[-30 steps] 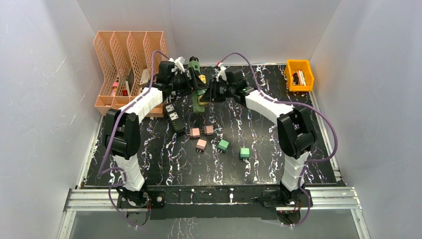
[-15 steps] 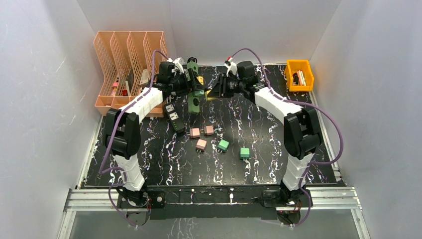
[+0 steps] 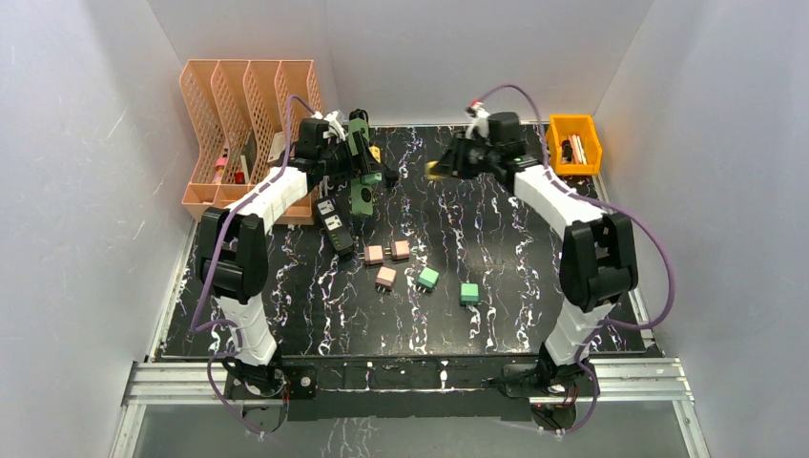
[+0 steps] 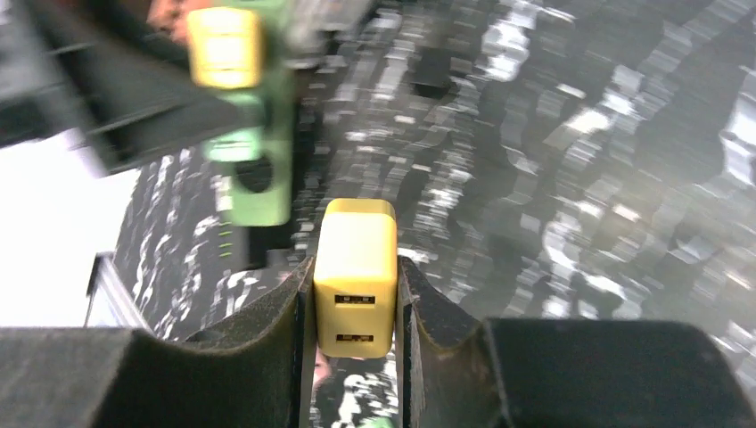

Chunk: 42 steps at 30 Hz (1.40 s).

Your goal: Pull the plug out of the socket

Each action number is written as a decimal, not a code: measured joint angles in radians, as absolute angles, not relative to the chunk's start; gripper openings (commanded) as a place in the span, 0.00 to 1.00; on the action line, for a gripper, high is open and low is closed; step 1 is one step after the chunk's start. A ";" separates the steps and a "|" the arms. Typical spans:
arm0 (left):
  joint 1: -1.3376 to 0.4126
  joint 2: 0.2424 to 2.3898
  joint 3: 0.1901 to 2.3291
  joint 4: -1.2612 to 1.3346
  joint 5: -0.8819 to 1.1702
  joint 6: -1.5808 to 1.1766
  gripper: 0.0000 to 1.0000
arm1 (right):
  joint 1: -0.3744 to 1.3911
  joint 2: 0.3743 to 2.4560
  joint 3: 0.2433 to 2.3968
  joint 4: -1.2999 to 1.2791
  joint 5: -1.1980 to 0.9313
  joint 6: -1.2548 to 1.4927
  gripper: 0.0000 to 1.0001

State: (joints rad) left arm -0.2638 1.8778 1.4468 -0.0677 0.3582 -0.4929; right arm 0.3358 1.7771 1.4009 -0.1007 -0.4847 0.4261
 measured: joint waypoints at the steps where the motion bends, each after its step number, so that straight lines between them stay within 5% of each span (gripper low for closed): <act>1: -0.264 1.878 1.446 -0.067 0.364 -0.490 0.46 | 0.294 1.800 1.388 -0.101 -0.492 0.435 0.00; 7: -0.264 1.872 1.413 -0.050 0.406 -0.440 0.46 | 0.246 1.989 1.341 -0.110 -0.545 0.457 0.02; 12: -0.263 1.845 1.352 -0.048 0.430 -0.375 0.46 | 0.281 2.064 1.327 -0.111 -0.593 0.474 0.44; 16: -0.263 1.804 1.316 -0.050 0.454 -0.332 0.47 | 0.282 2.067 1.330 -0.113 -0.587 0.468 0.64; 18: -0.263 1.788 1.304 -0.049 0.463 -0.320 0.47 | 0.281 2.067 1.333 -0.120 -0.577 0.463 0.93; 19: -0.263 1.782 1.299 -0.049 0.467 -0.315 0.47 | 0.281 2.067 1.336 -0.122 -0.580 0.469 0.98; 31: -0.263 1.753 1.204 0.061 0.530 -0.294 0.47 | 0.368 1.871 1.422 -0.060 -0.491 0.483 0.92; 42: -0.267 1.732 1.181 0.110 0.560 -0.299 0.47 | 0.532 1.958 1.642 -0.036 -0.477 0.516 0.87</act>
State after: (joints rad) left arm -0.2667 1.7318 1.1810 0.1105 0.5604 -0.2993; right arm 0.5319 1.9582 1.6422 -0.0358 -0.4767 0.5163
